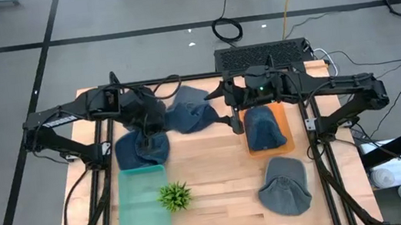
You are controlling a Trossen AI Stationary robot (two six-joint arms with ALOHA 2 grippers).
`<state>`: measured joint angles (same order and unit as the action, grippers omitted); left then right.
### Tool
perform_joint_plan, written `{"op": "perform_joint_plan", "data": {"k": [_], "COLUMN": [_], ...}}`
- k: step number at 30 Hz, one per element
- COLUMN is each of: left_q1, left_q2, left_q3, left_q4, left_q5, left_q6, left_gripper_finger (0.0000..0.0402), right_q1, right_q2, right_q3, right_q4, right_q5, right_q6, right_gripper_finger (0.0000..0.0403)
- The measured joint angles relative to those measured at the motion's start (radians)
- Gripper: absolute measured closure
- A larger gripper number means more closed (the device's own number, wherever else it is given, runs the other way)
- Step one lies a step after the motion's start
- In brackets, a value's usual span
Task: Pick & Place hat
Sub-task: Put the right blue cap into the orange bin
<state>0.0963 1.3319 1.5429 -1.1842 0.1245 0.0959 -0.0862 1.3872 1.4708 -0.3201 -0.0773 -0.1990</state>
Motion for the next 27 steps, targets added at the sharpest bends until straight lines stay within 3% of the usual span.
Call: {"op": "perform_joint_plan", "data": {"k": [7, 14, 20, 27], "left_q1": [0.019, 0.083, 0.12, 0.117], "left_q2": [0.0, 0.0, 0.0, 0.0], "left_q3": [0.0, 0.0, 0.0, 0.0], "left_q4": [-0.081, -0.13, -0.132, -0.183], "left_q5": [0.099, 0.295, 0.515, 0.76], "left_q6": [0.007, -0.008, -0.03, -0.058], "left_gripper_finger": [0.0394, 0.0394, 0.0394, 0.0394], "right_q1": [0.055, 0.185, 0.306, 0.382], "right_q2": [-0.005, 0.005, 0.003, 0.004], "right_q3": [0.0, -0.025, -0.158, -0.345], "right_q4": [-0.031, -0.071, 0.177, 0.537], "right_q5": [0.051, 0.321, 0.473, 0.521], "right_q6": [-0.253, -0.573, -0.941, -1.328], "right_gripper_finger": [0.0085, 0.0085, 0.0085, 0.0085]}}
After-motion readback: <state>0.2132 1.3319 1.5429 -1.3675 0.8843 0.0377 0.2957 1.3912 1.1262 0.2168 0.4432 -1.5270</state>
